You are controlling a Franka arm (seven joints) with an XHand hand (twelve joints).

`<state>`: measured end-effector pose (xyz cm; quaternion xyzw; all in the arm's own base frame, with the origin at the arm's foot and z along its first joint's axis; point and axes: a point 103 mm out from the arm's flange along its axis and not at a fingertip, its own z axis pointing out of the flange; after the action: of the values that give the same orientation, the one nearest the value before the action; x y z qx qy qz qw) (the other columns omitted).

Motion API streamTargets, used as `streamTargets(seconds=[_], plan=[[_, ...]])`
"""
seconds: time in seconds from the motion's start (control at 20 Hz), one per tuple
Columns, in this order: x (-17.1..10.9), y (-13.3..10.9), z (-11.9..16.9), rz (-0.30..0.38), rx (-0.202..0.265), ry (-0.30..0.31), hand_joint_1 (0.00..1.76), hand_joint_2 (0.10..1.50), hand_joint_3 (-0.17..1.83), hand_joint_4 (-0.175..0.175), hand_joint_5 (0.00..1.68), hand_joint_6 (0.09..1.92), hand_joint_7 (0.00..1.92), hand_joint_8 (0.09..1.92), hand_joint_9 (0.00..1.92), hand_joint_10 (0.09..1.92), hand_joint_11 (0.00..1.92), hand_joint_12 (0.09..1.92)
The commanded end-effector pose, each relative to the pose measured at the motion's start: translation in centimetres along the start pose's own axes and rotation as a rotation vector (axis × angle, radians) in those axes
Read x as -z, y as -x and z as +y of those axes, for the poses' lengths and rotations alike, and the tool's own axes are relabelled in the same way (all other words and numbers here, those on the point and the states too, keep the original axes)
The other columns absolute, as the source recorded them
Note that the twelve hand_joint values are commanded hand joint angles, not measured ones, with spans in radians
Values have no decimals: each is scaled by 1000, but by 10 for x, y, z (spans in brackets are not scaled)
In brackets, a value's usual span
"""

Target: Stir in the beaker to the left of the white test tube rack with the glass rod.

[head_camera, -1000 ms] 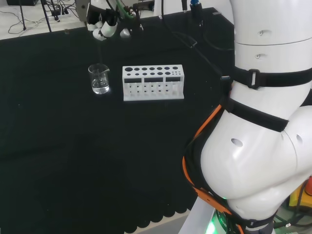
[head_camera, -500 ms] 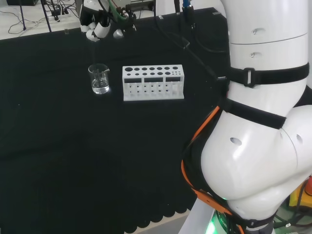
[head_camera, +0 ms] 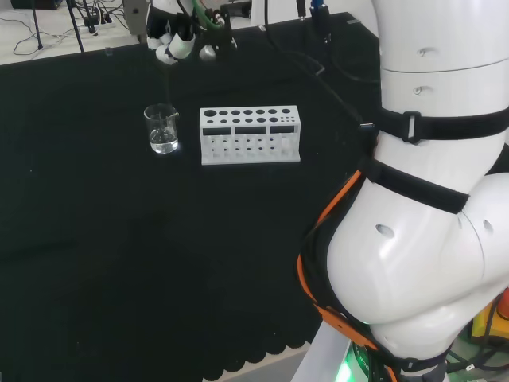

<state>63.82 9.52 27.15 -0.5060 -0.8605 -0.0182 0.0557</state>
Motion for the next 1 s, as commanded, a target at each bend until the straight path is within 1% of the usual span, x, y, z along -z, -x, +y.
streamTargets(seconds=[0.05, 0.25, 0.4, 0.55, 0.65, 0.7, 0.8, 0.9, 1.0], plan=[[3, -6, -9, -13, 4, -4, 1327, 609, 772, -175, 1202, 584, 1315, 915, 1701, 599, 1591, 963], [0, -20, -5, -9, 25, -4, 1327, 610, 771, -175, 1203, 582, 1316, 914, 1701, 598, 1592, 963], [-8, -32, 4, -9, 48, -27, 1327, 609, 771, -175, 1204, 581, 1316, 914, 1701, 598, 1592, 962], [-13, -35, 12, -3, 61, -27, 1327, 609, 771, -175, 1204, 580, 1316, 914, 1701, 598, 1592, 962], [-13, -34, 16, -1, 63, -22, 1327, 609, 771, -175, 1205, 579, 1316, 913, 1702, 598, 1592, 962], [-13, -33, 18, -10, 59, -14, 1327, 609, 771, -175, 1205, 579, 1316, 913, 1702, 598, 1592, 962], [-12, -29, 21, -6, 54, -12, 1327, 609, 771, -175, 1205, 579, 1317, 912, 1702, 597, 1592, 961], [-6, -14, 22, -3, 41, -15, 1327, 609, 771, -175, 1206, 579, 1317, 911, 1703, 597, 1592, 961], [-4, -7, 19, -8, 29, -11, 1327, 608, 771, -175, 1206, 578, 1318, 910, 1703, 597, 1592, 961]])
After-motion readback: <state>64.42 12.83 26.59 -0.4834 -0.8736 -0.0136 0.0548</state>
